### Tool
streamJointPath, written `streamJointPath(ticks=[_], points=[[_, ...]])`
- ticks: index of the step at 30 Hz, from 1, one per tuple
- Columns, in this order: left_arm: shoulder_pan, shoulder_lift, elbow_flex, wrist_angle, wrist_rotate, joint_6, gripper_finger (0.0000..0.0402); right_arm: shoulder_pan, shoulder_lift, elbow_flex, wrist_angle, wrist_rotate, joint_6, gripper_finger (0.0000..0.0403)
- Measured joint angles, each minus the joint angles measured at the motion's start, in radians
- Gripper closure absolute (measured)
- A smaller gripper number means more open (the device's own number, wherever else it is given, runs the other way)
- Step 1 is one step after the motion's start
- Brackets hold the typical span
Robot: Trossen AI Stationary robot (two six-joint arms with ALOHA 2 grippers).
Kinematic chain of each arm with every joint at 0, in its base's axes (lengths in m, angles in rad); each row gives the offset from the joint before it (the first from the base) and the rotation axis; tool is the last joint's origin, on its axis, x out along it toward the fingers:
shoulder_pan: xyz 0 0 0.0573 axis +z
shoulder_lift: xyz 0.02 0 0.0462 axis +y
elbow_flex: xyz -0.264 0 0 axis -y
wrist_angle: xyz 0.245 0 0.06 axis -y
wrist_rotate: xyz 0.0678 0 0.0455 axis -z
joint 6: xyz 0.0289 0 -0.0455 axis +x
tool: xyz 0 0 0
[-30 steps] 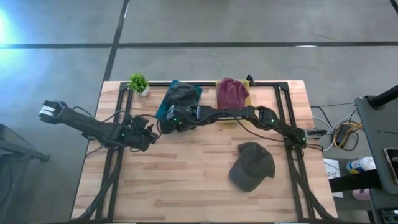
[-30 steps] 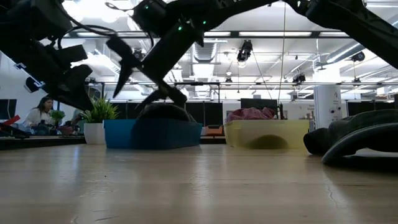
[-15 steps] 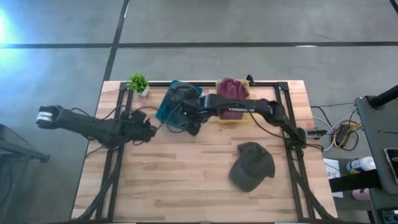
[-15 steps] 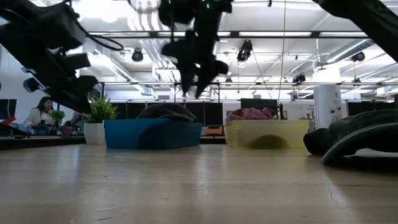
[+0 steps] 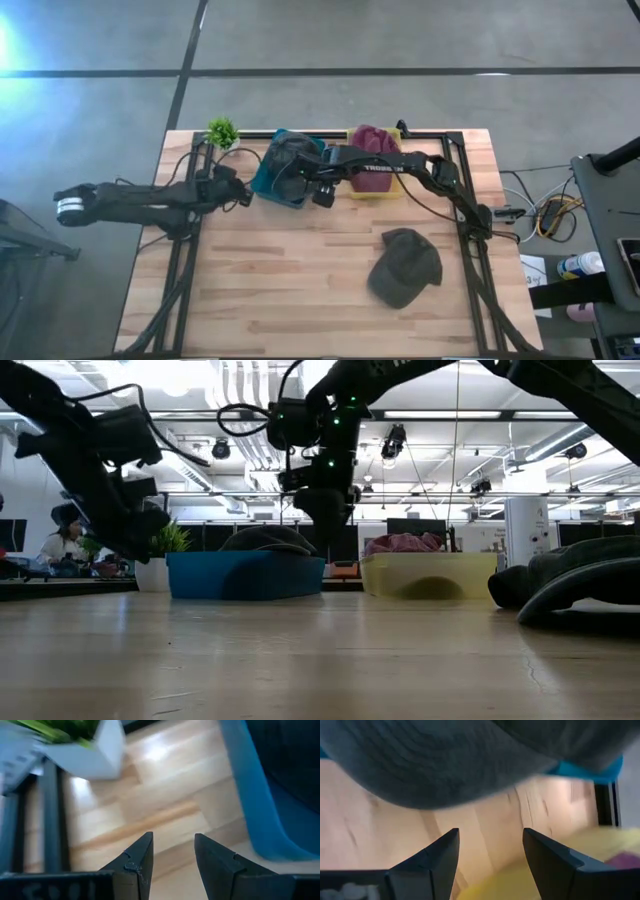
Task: Pick & Place hat
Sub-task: Put the top black cap into the blue bin
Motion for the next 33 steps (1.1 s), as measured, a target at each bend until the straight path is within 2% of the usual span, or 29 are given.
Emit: streamJointPath(ticks=[6,9,16,20,22,25,27,29,33], points=[[0.011,0.001,-0.067,0.256,0.058,0.126,0.0264,0.002,0.000,0.004,0.077,-0.006,-0.106,0.0191],[0.012,0.019,-0.089,0.388,0.125,0.169,0.0264,0.009,0.000,0.017,0.096,-0.017,-0.133,0.0191],[0.010,0.164,-0.093,0.527,0.287,0.131,0.0264,0.014,0.000,0.021,0.165,-0.120,-0.137,0.0191],[-0.009,0.238,-0.072,0.653,0.439,0.092,0.0264,0.024,0.000,0.021,0.209,-0.148,-0.137,0.0191],[-0.026,0.266,-0.051,0.692,0.451,0.090,0.0264,0.025,0.000,0.021,0.221,-0.161,-0.137,0.0191],[-0.049,0.294,-0.007,0.695,0.450,0.120,0.0264,0.022,-0.001,0.021,0.209,-0.140,-0.137,0.0191],[-0.066,0.295,0.025,0.675,0.450,0.160,0.0264,0.022,-0.012,0.026,0.154,-0.053,-0.135,0.0191],[-0.080,0.282,0.054,0.615,0.446,0.196,0.0264,0.019,-0.038,0.040,0.114,0.009,-0.152,0.0191],[-0.092,0.241,0.074,0.463,0.366,0.229,0.0264,-0.010,-0.087,0.038,-0.032,0.037,-0.227,0.0191]])
